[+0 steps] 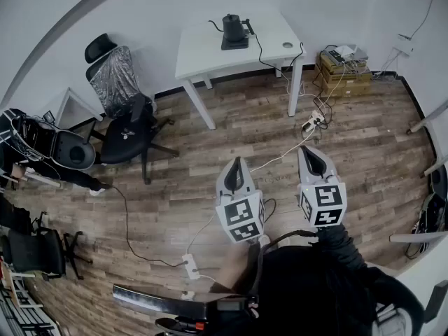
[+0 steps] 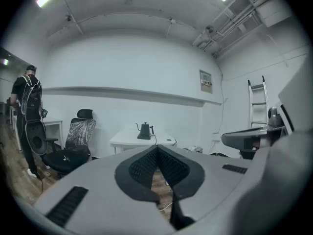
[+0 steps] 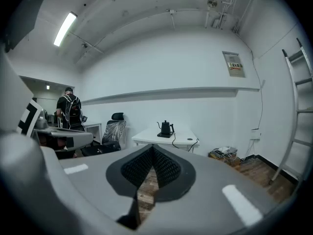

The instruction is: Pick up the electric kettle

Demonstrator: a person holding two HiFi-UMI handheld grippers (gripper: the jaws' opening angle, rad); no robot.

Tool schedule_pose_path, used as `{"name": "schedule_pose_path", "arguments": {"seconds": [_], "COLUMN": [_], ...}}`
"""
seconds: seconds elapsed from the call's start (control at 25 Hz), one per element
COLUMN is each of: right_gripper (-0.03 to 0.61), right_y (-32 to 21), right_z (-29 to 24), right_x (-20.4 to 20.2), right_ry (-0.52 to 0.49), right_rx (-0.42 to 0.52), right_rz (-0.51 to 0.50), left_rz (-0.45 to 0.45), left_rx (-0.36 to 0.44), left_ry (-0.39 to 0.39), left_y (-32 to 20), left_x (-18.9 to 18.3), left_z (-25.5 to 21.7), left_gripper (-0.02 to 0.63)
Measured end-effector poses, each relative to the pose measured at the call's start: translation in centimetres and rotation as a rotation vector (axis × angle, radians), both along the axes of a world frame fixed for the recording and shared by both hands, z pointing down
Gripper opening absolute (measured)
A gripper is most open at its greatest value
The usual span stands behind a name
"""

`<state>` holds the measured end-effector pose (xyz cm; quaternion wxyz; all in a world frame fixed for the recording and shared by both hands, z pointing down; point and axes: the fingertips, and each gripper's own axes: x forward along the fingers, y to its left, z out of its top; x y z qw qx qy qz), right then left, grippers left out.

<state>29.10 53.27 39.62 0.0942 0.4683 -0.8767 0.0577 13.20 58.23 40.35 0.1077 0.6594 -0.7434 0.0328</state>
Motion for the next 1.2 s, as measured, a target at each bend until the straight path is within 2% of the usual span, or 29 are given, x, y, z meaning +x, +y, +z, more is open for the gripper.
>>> {"name": "schedule_pose_path", "arguments": {"seconds": [0.6, 0.96, 1.2], "right_gripper": [0.002, 0.002, 0.002], "right_y": [0.7, 1.1, 2.0], "right_z": [-0.1, 0.3, 1.8], "right_x": [0.1, -0.9, -1.7], "right_ry": [-0.008, -0.080, -0.067], "right_rx": [0.007, -0.006, -0.003], "right_rz": [0.005, 0.017, 0.053], "left_rz": [-0.006, -0.003, 0.017], "left_rx": [0.000, -0.022, -0.032], "left_ry": [0.011, 0.015, 0.037], "left_y": [1.0, 2.0, 2.5], "left_x": [-0.1, -2.7, -4.0], "left_z": [0.0, 0.8, 2.8], "left_gripper": [0.000, 0.000, 0.000]}}
